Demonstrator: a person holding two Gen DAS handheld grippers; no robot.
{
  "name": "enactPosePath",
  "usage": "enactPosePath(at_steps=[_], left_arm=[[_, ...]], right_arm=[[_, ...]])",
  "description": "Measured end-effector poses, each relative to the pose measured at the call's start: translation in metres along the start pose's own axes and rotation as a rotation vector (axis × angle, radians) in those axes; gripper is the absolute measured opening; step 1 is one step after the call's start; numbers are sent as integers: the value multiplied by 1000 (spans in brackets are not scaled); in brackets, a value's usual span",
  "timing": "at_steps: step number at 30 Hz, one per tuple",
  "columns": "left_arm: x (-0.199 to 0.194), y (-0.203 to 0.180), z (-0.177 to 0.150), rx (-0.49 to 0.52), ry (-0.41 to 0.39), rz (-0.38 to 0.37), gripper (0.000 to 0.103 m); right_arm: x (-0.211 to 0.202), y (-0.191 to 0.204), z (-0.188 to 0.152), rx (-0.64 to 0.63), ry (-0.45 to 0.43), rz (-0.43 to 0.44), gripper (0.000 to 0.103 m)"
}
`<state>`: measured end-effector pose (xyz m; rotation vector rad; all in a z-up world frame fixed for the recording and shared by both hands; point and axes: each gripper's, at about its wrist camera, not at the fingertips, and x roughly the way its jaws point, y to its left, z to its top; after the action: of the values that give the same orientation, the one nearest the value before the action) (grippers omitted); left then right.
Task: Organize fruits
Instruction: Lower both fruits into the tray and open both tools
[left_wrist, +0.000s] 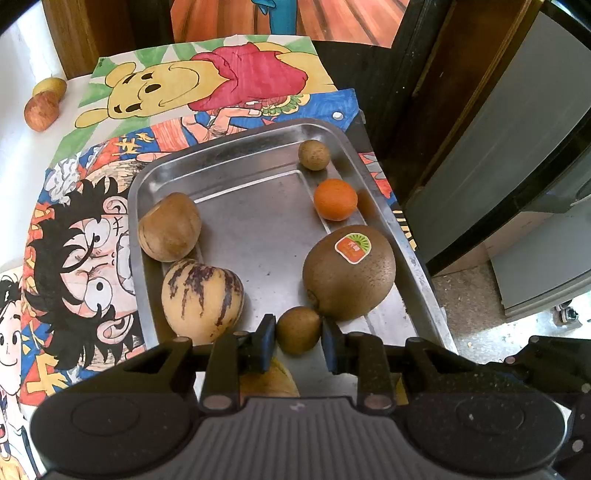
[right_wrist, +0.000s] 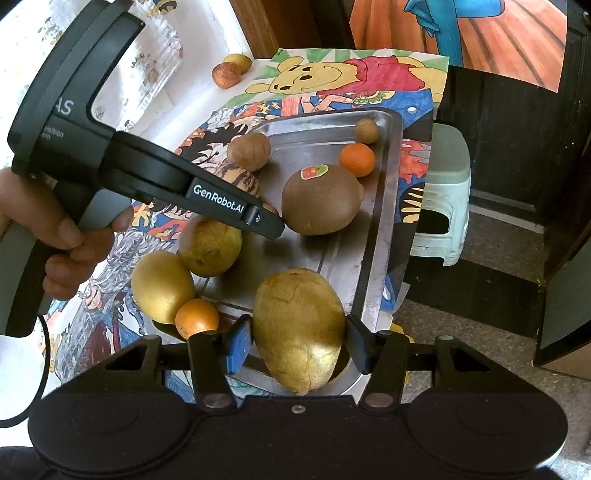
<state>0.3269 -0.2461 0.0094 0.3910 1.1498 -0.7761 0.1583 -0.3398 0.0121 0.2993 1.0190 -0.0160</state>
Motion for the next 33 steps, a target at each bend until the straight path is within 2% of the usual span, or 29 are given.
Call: enactPosePath(at_steps=[18,26,33], left_arm=[[-1,3,0,-22,-5,-5,31],[-7,2,-2,-41,-19,-17,40],[-14,1,-4,-60,-35,-17,44]], right_arm=[[4,3,-2,23,-5,-22,56],[3,2,-3,44,-10,-20,57],[-2,1,-7,49,-14,-11,56]])
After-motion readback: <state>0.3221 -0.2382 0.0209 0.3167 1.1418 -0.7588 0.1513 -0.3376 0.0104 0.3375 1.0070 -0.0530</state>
